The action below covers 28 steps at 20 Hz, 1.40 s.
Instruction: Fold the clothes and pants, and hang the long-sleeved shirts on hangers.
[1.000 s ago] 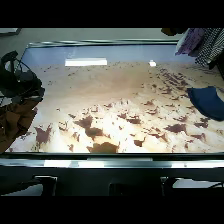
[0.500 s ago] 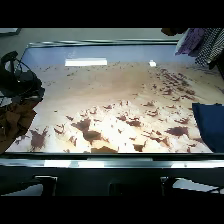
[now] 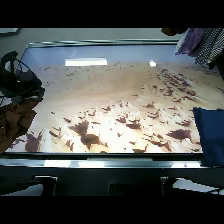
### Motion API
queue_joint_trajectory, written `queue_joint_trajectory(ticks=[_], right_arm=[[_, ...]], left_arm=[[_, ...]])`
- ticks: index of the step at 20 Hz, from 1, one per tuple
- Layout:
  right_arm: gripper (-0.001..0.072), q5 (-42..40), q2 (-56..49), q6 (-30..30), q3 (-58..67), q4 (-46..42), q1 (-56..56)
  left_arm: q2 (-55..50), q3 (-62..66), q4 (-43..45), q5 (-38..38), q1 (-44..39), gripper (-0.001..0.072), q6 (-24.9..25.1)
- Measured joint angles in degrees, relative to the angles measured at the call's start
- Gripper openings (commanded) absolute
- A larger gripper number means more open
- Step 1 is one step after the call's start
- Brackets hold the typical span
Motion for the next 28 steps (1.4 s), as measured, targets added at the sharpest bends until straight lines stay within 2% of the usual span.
queue_joint_trajectory(ticks=[1,2,3,4,5,7,9,13,19,22,28], right_arm=[[0.0468,0.0,0.7,0.0,0.3,-0.9,0.0],[0.0396,-0.5,1.8,0.1,1.1,-1.0,0.0],[0.0287,-2.1,3.2,0.1,2.3,0.3,0.0],[0.0238,-4.4,4.7,-0.4,3.6,3.1,0.1],[0.0221,-7.5,6.3,-1.8,4.9,7.6,0.4],[0.0107,-13.1,8.9,-6.1,6.9,17.9,3.2],[0.0028,-15.6,10.4,-11.1,7.9,27.3,9.4],[0.0024,-16.4,11.7,-16.9,8.7,36.5,29.2],[0.0024,-17.7,12.1,-19.3,8.9,37.0,56.3],[0.0027,-18.1,12.1,-19.6,8.9,36.2,63.3],[0.0027,-18.3,12.1,-19.9,8.9,35.7,67.1]], left_arm=[[0.0,0.0,0.0,0.0,0.0,0.0049,0.0],[0.0,0.0,0.0,0.0,0.0,0.0048,0.0],[0.0,0.0,0.0,0.0,0.0,0.0045,0.0],[0.0,0.0,0.0,0.0,0.0,0.0033,0.0],[0.0,0.0,0.0,0.2,0.0,0.0015,0.0],[0.0,0.0,0.0,0.6,0.0,0.0015,0.0],[0.3,-0.7,-0.4,1.3,0.0,0.0015,0.9],[5.2,-8.3,-2.6,5.1,-0.1,0.0015,4.9],[14.0,-20.0,-3.6,9.4,-0.1,0.0017,8.0],[15.1,-21.5,-3.4,9.7,-0.1,0.0017,8.5],[15.5,-22.3,-3.4,9.8,-0.1,0.0017,8.8]])
